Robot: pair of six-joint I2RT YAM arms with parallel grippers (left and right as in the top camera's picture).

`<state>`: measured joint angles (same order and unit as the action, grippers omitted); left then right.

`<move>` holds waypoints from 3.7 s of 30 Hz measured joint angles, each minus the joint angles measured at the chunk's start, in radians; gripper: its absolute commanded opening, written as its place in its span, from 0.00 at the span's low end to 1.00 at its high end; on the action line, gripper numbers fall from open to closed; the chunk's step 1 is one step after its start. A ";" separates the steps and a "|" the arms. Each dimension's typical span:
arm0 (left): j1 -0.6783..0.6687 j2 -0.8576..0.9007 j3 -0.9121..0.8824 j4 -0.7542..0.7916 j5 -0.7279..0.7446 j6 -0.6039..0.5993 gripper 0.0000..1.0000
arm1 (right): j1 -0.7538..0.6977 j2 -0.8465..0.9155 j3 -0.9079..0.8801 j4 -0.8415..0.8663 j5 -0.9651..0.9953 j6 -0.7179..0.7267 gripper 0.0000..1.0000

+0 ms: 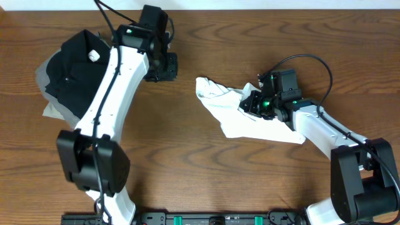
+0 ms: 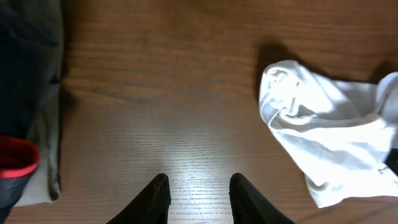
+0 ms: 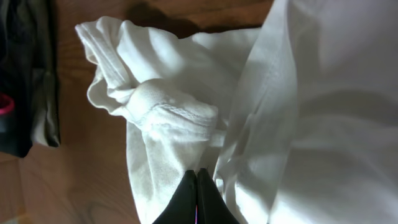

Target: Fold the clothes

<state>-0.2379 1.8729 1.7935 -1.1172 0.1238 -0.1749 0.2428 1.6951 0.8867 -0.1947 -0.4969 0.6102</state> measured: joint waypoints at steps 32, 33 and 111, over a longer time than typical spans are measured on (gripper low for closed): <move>-0.284 0.035 0.000 0.105 0.172 0.215 0.55 | -0.264 -0.237 0.242 -0.391 0.362 -0.218 0.42; -0.318 0.078 0.000 0.123 0.147 0.225 0.55 | -0.290 -0.237 0.242 -0.394 0.359 -0.221 0.42; -0.469 0.236 -0.002 0.199 0.180 0.368 0.83 | -0.398 0.098 0.237 -0.394 -0.022 -0.404 0.46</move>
<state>-0.7071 2.1086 1.7912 -0.9180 0.3038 0.1928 -0.1555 1.7931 1.1236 -0.5888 -0.5186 0.2062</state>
